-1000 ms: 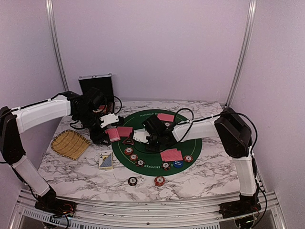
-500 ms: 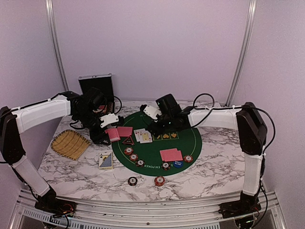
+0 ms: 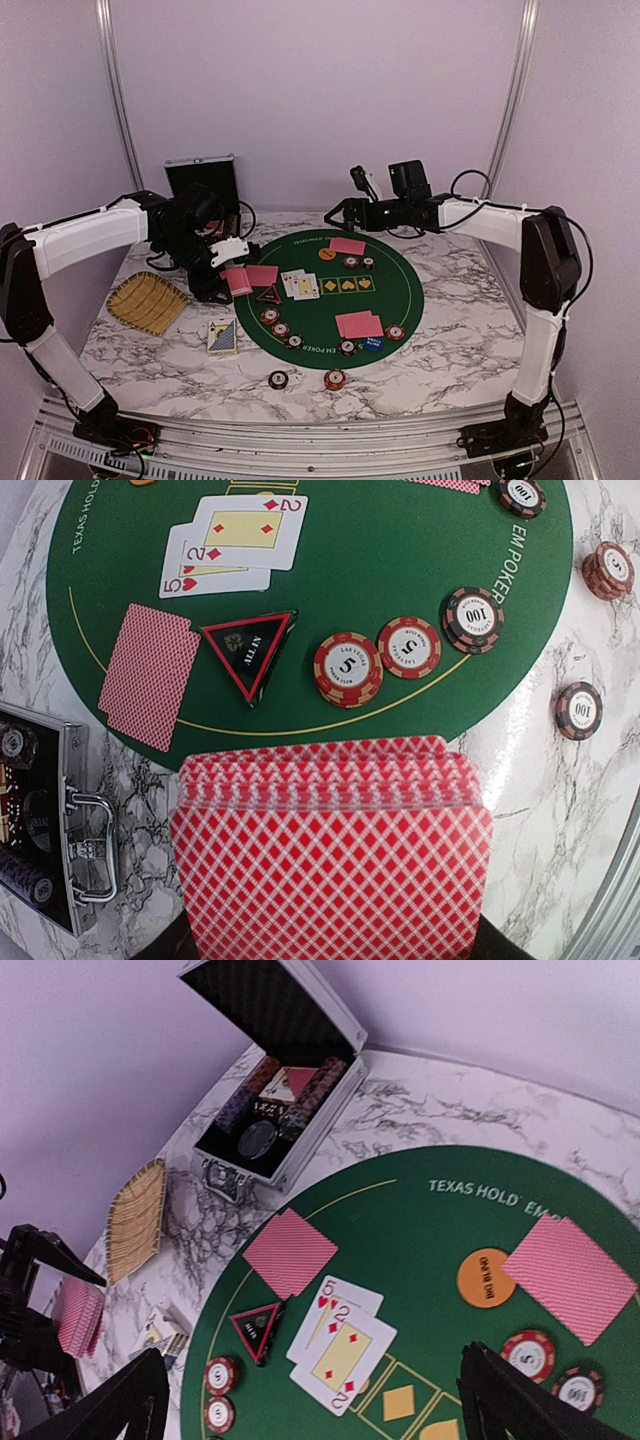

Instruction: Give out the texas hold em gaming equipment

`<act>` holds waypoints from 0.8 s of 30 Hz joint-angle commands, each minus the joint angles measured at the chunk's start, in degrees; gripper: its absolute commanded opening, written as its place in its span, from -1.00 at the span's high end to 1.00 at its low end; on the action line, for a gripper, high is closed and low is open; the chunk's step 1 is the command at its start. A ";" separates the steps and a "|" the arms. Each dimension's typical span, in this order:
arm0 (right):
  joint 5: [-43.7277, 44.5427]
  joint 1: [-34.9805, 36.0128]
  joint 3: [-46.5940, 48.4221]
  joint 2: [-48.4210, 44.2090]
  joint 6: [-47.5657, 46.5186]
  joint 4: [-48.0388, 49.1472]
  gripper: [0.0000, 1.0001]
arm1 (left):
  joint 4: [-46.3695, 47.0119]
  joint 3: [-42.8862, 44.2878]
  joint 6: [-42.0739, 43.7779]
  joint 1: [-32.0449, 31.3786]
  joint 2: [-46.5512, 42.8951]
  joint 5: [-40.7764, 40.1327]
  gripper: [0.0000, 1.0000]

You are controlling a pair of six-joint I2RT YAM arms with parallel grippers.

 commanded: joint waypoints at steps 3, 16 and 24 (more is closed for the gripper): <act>-10.49 3.19 -2.97 0.73 13.63 5.91 -0.98 | -0.63 3.55 -0.71 0.31 -0.19 1.39 1.00; -13.42 13.14 -5.98 3.51 28.88 16.77 -0.98 | -0.57 5.51 -1.29 0.22 2.01 1.69 1.00; -15.22 14.68 -3.99 7.03 35.00 20.78 -0.93 | -0.53 6.34 -1.69 0.15 2.85 2.25 1.00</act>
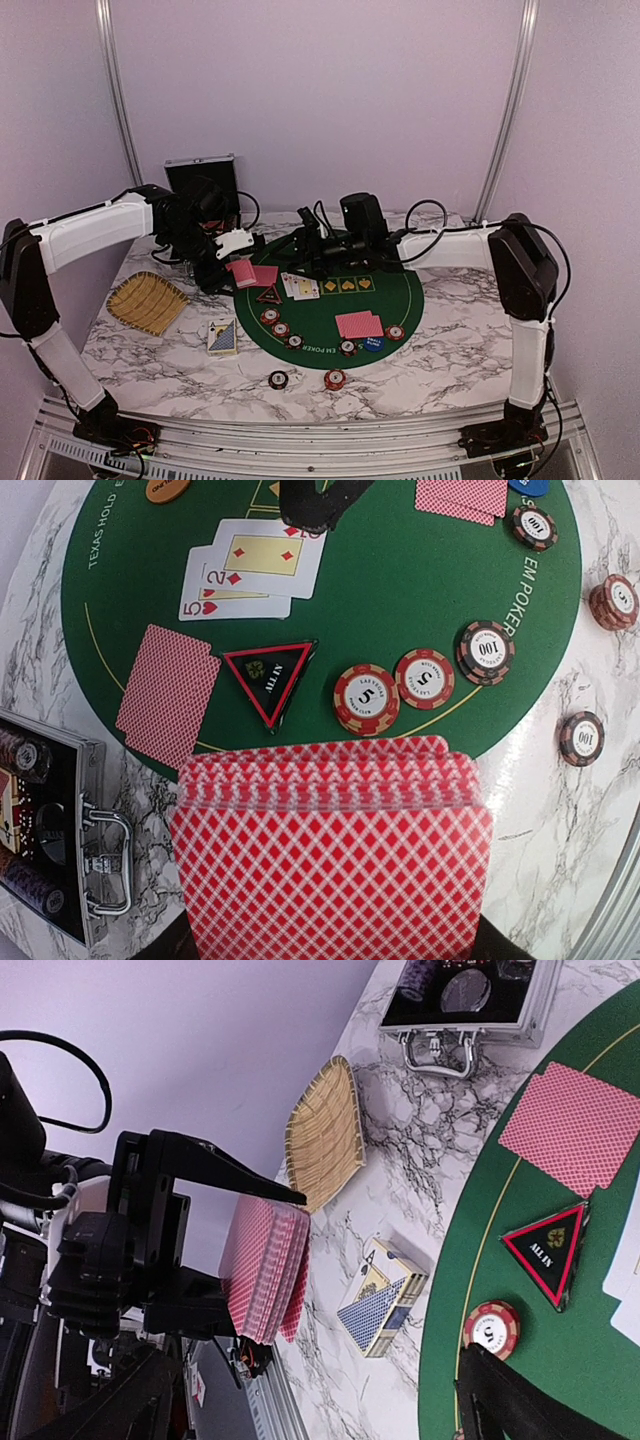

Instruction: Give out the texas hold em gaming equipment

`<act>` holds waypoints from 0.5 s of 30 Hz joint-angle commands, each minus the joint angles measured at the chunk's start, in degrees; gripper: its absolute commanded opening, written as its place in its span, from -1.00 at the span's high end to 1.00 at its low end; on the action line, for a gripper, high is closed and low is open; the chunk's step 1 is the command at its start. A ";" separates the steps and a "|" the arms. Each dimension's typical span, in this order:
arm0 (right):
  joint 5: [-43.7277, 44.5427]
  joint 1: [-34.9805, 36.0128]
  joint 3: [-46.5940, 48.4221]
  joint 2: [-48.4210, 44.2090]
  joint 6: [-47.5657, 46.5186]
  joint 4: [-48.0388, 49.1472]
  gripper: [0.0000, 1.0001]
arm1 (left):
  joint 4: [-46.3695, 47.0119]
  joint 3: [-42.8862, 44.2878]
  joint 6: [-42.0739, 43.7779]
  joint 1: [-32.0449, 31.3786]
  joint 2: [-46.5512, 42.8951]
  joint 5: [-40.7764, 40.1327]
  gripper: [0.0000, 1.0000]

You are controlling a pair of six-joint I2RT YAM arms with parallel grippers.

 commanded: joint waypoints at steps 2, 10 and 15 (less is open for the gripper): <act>-1.97 1.00 3.42 3.49 4.73 3.53 -0.90 | -0.51 2.66 -0.55 0.13 0.46 1.80 1.00; -4.30 1.63 3.77 5.55 9.58 9.05 -0.82 | -0.54 3.01 -0.55 0.13 0.66 2.15 1.00; -5.64 2.13 3.98 6.56 12.07 12.55 -0.81 | -0.52 3.18 -0.64 0.04 0.74 2.30 1.00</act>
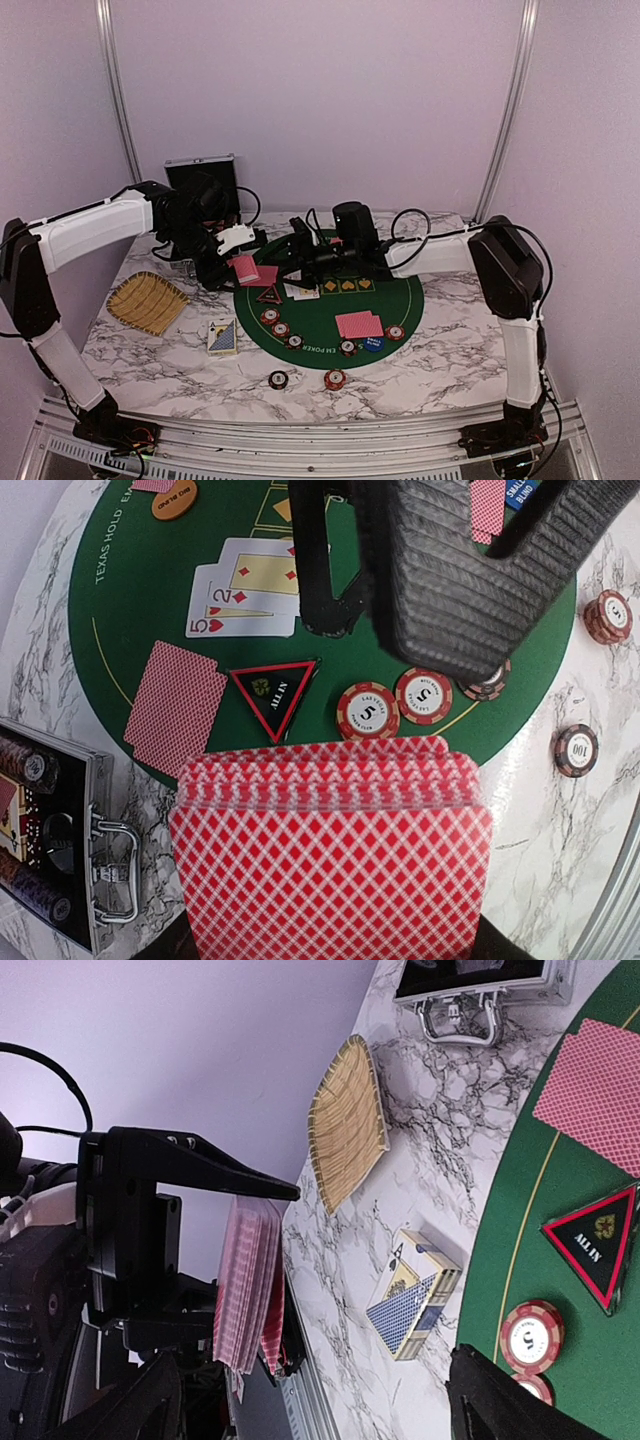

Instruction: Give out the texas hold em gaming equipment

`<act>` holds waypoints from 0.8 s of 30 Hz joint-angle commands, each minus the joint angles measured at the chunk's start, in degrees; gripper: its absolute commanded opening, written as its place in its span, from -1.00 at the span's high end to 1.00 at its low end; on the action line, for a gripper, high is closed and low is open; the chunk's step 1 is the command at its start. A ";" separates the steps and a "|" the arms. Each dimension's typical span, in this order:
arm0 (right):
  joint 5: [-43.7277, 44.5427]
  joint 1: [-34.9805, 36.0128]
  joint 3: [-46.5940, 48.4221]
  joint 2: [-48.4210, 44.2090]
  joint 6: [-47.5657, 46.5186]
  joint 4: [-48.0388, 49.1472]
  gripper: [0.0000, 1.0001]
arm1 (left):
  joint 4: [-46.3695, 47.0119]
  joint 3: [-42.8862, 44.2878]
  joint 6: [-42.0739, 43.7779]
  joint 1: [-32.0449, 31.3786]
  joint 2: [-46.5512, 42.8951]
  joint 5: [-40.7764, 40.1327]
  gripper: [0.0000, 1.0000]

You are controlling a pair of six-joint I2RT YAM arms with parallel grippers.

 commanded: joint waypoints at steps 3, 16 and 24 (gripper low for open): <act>-2.35 1.38 3.58 2.02 3.36 5.24 -0.80 | -0.52 2.00 -0.64 -0.13 0.76 1.39 1.00; -3.36 2.60 7.62 5.37 6.22 7.37 -0.76 | -0.52 3.25 -1.25 -1.08 1.92 1.82 1.00; -3.92 3.78 12.08 8.94 8.71 9.04 -0.75 | -0.52 3.17 -1.18 -1.19 2.10 1.90 1.00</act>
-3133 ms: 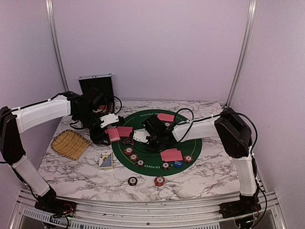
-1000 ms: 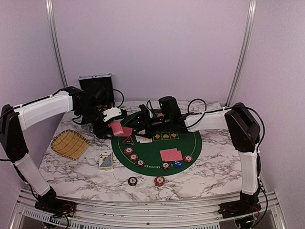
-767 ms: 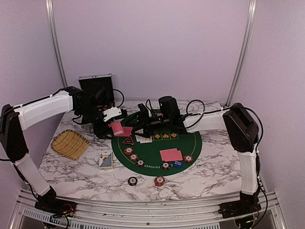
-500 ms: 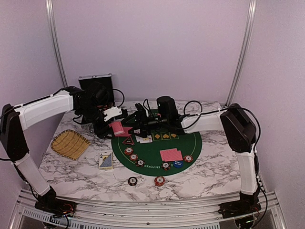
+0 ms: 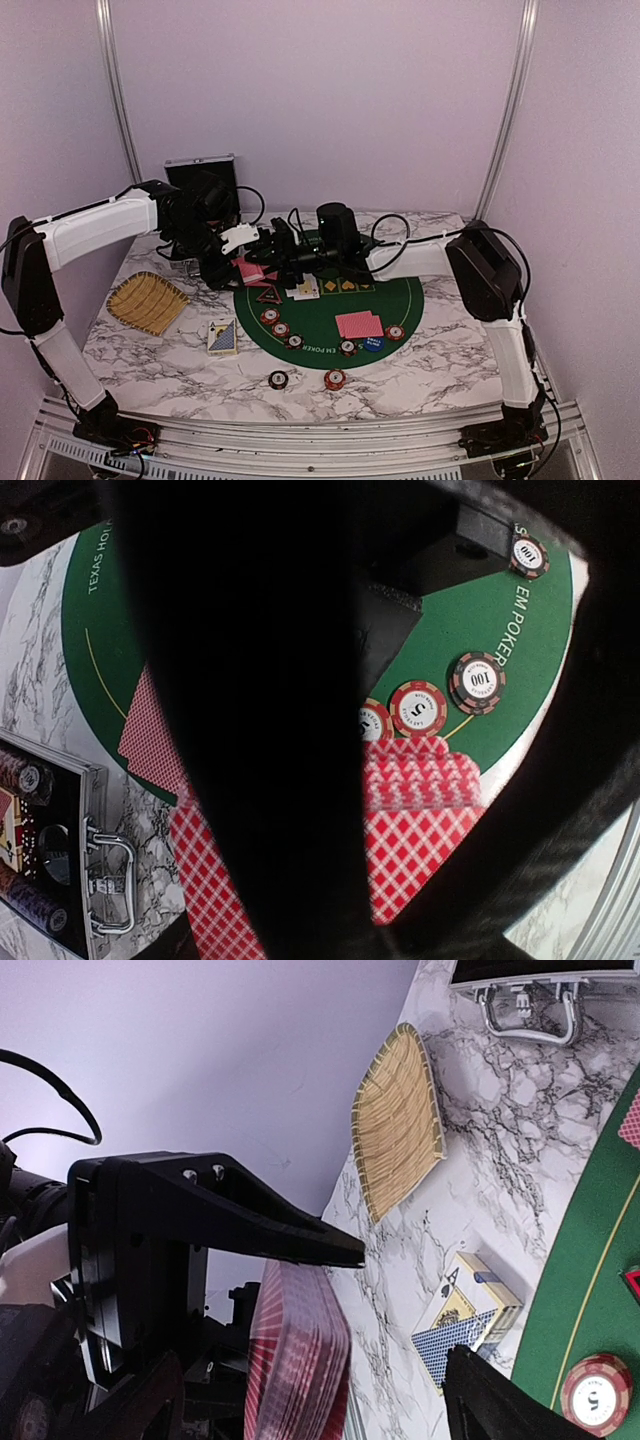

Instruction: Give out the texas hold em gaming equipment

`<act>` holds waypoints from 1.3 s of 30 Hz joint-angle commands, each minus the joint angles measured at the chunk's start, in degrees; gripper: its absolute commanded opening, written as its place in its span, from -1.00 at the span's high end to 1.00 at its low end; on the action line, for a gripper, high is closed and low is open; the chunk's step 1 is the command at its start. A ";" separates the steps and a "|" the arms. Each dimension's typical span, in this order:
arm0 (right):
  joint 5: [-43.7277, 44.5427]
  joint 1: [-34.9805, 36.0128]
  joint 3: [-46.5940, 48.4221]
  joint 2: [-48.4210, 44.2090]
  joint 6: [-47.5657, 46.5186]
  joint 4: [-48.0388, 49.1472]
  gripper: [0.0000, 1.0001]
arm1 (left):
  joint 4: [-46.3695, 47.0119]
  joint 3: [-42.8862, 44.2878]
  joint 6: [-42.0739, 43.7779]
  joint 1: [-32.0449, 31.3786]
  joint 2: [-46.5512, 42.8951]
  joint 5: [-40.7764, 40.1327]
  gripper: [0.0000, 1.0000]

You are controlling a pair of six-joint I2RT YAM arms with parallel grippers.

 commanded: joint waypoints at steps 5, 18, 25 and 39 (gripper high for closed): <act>-1.34 2.41 6.78 4.12 3.43 4.08 -0.75 | -0.54 1.59 -0.21 -0.29 0.68 1.35 1.00; -1.98 3.47 9.99 8.20 8.14 8.42 -0.71 | -0.46 1.42 -0.05 -0.29 0.00 1.87 1.00; -1.87 3.46 10.10 9.68 8.88 7.32 -0.63 | -0.46 1.33 -0.05 -0.29 -0.56 1.78 1.00; 0.21 1.03 4.29 6.93 7.39 5.55 -0.39 | -0.46 0.20 0.39 -0.21 -1.78 1.16 1.00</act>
